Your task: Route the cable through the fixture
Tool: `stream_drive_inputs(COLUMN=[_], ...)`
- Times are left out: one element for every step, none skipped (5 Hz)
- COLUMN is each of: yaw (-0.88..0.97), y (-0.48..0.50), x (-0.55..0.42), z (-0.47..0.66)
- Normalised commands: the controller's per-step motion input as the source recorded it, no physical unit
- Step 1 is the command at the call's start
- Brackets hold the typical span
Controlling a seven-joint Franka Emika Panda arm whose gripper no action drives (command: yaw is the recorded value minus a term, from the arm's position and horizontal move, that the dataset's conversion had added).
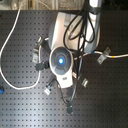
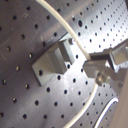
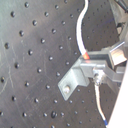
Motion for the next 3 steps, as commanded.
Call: stream_drive_inputs(yaw=[-0.09,-0.06,0.21], y=[-0.248,-0.245,-0.144], x=[0.123,0.086,-0.013], z=[-0.13,-0.13,0.00])
